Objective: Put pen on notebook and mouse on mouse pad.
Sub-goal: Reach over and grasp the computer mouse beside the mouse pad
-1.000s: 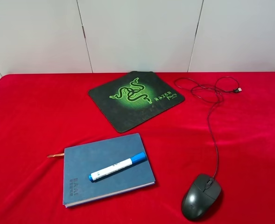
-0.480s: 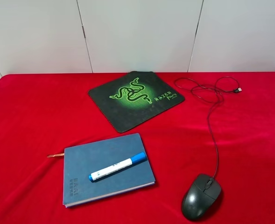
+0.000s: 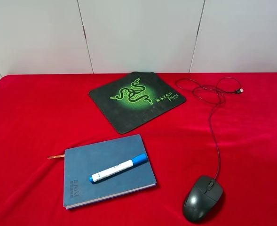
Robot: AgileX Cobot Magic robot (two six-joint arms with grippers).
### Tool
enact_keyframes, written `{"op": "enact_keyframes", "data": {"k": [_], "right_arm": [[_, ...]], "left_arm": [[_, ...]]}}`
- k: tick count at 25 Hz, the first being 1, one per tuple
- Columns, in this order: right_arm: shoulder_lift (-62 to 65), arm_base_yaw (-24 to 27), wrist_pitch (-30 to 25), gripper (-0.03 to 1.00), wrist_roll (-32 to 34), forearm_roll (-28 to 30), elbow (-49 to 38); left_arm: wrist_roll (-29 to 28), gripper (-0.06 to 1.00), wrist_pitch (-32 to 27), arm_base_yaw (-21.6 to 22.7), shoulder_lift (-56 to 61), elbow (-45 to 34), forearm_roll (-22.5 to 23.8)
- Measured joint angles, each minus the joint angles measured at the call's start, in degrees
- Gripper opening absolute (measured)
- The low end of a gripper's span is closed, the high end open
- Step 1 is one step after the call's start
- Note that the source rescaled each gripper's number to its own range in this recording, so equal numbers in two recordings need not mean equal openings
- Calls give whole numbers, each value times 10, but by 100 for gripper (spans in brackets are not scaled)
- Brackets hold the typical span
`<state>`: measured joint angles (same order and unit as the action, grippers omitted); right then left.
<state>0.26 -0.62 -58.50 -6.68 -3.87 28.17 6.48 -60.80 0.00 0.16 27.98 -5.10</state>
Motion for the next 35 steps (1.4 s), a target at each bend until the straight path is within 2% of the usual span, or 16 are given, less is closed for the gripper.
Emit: {"op": "enact_keyframes", "data": {"k": [29,35], "right_arm": [[0,0,-1,100,0,-9,1],[-63,0,-8,100,11,-9,49]], "left_arm": [[0,100,0,0,0,0,0],[0,100,0,0,0,0,1]]}}
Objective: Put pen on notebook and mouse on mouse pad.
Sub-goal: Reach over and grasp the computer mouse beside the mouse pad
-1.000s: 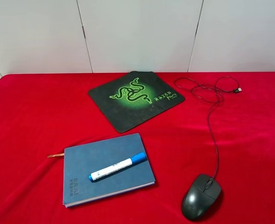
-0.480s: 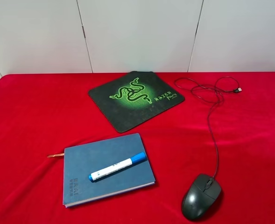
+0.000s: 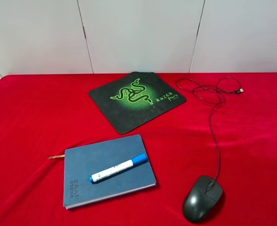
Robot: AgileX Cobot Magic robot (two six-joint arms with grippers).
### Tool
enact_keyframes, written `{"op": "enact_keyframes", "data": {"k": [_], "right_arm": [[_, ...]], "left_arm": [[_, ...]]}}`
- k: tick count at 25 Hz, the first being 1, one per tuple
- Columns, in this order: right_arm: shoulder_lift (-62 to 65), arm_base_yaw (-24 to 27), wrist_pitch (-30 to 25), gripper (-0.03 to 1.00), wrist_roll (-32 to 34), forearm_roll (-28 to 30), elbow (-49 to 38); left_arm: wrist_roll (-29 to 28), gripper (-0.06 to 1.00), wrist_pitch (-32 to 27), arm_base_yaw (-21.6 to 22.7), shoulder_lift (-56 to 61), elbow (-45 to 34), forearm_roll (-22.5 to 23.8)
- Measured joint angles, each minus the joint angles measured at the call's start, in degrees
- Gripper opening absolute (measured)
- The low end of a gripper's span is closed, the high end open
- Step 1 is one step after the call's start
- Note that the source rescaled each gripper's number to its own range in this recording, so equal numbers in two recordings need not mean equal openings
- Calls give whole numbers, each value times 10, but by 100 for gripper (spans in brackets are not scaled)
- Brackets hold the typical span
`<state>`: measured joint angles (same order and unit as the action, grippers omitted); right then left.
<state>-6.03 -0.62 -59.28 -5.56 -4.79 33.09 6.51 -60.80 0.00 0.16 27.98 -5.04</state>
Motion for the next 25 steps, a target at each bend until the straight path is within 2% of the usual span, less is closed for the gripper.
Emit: {"op": "enact_keyframes", "data": {"k": [8,12,16,20,25], "right_arm": [[-202,-1,-7,100,3,0,123],[-276,-26,-14,100,15,-1,174],[-334,-69,-28,100,56,1,210],[-392,-104,-66,100,99,11,237],[-458,-137,-99,100,157,11,243]], "left_arm": [[0,100,0,0,0,0,0],[0,100,0,0,0,0,0],[0,100,0,0,0,0,0],[0,100,0,0,0,0,0],[0,100,0,0,0,0,0]]}}
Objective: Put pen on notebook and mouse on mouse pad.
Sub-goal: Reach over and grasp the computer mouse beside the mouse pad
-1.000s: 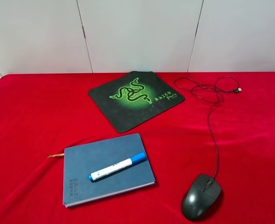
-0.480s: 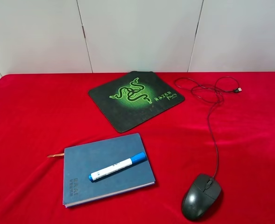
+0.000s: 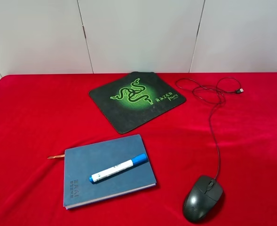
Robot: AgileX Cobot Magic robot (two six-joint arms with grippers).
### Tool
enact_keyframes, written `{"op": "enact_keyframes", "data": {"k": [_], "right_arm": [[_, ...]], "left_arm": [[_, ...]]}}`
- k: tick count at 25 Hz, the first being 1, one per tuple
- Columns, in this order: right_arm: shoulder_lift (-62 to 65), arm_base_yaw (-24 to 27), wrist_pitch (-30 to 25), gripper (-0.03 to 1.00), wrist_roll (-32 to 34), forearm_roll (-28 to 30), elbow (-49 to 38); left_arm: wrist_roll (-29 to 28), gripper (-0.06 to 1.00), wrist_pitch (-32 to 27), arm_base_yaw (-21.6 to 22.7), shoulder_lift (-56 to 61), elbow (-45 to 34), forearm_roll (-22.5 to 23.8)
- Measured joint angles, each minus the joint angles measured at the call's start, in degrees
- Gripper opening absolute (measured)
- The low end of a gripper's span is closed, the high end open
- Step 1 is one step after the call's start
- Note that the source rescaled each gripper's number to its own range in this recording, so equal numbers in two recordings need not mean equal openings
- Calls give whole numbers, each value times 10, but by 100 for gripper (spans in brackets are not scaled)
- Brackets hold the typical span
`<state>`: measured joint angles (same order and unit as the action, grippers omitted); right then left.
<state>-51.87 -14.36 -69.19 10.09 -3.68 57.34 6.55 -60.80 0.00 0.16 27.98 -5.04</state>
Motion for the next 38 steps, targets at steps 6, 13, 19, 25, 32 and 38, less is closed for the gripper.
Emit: {"op": "enact_keyframes", "data": {"k": [6,13,19,25,32,38], "right_arm": [[-66,-79,-6,100,115,22,0],[-151,-172,-4,100,305,27,0],[-182,-229,-3,100,443,26,-19],[-184,-278,36,100,542,9,-89],[-184,-297,147,100,587,-24,-185],[-198,-297,190,100,600,-24,-226]], "left_arm": [[1,100,0,0,0,0,0],[1,100,0,0,0,0,0],[1,100,0,0,0,0,0],[1,100,0,0,0,0,-1],[1,100,0,0,0,0,-1],[1,100,0,0,0,0,-1]]}}
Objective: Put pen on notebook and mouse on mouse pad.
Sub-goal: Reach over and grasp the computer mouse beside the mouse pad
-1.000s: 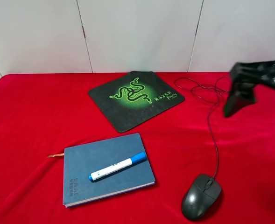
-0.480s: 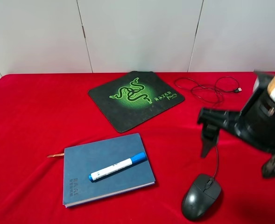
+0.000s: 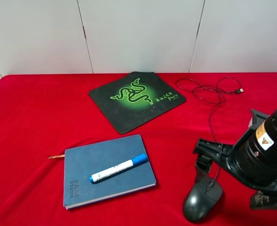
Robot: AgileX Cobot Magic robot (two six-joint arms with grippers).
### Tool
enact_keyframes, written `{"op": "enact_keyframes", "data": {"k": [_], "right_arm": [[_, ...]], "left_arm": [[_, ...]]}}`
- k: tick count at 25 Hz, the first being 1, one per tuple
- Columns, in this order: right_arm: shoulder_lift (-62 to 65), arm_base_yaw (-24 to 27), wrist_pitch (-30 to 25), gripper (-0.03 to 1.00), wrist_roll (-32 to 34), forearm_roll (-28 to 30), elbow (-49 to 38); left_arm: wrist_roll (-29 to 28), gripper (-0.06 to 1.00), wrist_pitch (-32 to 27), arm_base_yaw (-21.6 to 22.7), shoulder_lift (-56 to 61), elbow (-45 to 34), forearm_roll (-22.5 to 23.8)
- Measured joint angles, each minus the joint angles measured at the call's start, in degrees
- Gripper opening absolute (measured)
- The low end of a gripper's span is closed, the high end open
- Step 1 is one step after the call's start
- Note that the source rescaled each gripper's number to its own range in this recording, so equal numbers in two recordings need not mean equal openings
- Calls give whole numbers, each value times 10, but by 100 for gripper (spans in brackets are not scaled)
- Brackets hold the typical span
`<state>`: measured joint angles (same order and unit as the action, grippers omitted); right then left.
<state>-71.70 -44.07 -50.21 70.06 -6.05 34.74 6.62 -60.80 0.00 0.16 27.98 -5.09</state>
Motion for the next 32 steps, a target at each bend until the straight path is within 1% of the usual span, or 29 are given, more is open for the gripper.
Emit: {"op": "enact_keyframes", "data": {"k": [6,12,20,25,32], "right_arm": [[-60,0,22,100,2,0,-2],[-107,0,67,100,-5,-2,-3],[-169,0,120,100,-34,-30,-3],[-199,0,134,100,-35,-44,-2],[-226,0,162,100,-35,-45,-2]], "left_arm": [[0,100,0,0,0,0,0],[0,100,0,0,0,0,0],[0,100,0,0,0,0,0],[0,100,0,0,0,0,0],[0,100,0,0,0,0,0]]}}
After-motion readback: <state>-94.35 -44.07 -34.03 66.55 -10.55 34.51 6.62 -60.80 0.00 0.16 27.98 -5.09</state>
